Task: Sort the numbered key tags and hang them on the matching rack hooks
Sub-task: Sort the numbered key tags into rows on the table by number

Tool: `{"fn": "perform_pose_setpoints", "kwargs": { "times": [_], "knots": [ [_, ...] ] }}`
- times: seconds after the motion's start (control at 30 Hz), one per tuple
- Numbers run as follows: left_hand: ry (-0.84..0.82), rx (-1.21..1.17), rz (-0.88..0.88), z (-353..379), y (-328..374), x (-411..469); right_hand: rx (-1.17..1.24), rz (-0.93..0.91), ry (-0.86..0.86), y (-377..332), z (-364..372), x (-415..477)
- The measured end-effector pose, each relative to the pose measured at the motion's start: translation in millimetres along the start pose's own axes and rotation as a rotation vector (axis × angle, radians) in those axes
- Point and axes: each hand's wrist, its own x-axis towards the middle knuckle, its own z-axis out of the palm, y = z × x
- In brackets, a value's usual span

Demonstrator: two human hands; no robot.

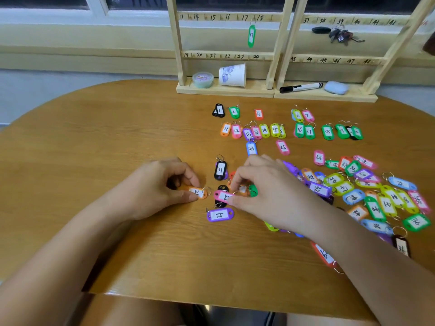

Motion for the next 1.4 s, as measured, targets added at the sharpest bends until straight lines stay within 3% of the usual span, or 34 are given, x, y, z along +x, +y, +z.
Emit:
{"fn": "perform_pose_setpoints", "kwargs": {
  "times": [0.2, 0.4, 0.6, 0.83, 1.1, 1.4],
  "knots": [
    [0.063, -0.12, -0.147, 1, 6, -4, 0.015, -0.004, -0.006, 0, 3, 0],
    [0.13, -0.141, -0.291, 2, 9, -12, 0.239, 0.042, -0.075, 7, -15, 3],
    [0.155, -0.5, -0.274, 9, 30, -8, 0.44, 0.032, -0.155, 11, -36, 10],
    [0.142, -0.623, -0.247, 16, 59, 14, 0.456, 0.014, -0.127, 20, -51, 17],
    [0.118, -0.683, -0.276, 29, 66, 21, 0.469, -0.04, -0.219, 27, -49, 18],
    [0.176, -0.62, -0.265, 13, 53, 51, 0.281, 0.021, 0.032, 45, -57, 37]
  ]
}}
